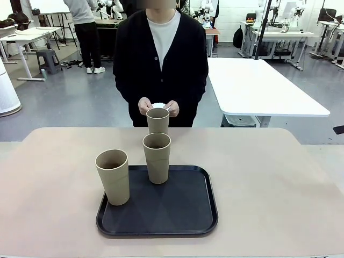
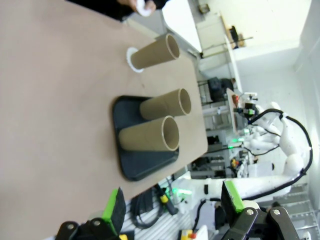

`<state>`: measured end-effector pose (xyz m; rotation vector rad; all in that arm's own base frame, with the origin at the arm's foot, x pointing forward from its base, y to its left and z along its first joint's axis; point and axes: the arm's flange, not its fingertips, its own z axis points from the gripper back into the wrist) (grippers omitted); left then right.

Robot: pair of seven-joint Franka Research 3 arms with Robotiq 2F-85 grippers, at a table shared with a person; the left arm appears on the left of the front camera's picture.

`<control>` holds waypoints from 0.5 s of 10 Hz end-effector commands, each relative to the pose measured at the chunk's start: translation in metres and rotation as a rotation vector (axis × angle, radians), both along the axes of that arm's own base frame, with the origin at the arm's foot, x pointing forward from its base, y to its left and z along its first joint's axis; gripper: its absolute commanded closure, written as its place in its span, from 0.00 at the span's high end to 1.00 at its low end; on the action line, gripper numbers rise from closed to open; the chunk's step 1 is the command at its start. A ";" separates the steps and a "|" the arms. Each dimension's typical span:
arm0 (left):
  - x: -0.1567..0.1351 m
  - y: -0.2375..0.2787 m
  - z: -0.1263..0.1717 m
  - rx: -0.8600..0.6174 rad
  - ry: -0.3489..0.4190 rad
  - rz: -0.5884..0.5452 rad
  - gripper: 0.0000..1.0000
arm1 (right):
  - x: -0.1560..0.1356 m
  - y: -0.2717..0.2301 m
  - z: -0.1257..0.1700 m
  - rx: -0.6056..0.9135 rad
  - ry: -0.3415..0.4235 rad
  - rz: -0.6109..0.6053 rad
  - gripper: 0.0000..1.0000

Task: Place coasters on the table and set cups on them.
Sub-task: Take one Reusable plastic cup from the Flat Tray and place it on a coaster set by the human.

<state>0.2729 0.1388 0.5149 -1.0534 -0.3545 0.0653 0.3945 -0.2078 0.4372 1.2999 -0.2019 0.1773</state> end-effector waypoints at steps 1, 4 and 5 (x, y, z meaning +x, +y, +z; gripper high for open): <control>0.000 0.001 -0.001 -0.008 -0.025 -0.005 1.00 | -0.017 0.010 -0.004 -0.028 0.003 -0.023 1.00; 0.000 0.001 -0.001 -0.008 -0.025 -0.005 1.00 | -0.013 0.004 -0.004 -0.009 0.006 -0.011 1.00; 0.000 0.001 -0.001 -0.008 -0.025 -0.005 1.00 | -0.013 0.004 -0.004 -0.009 0.006 -0.011 1.00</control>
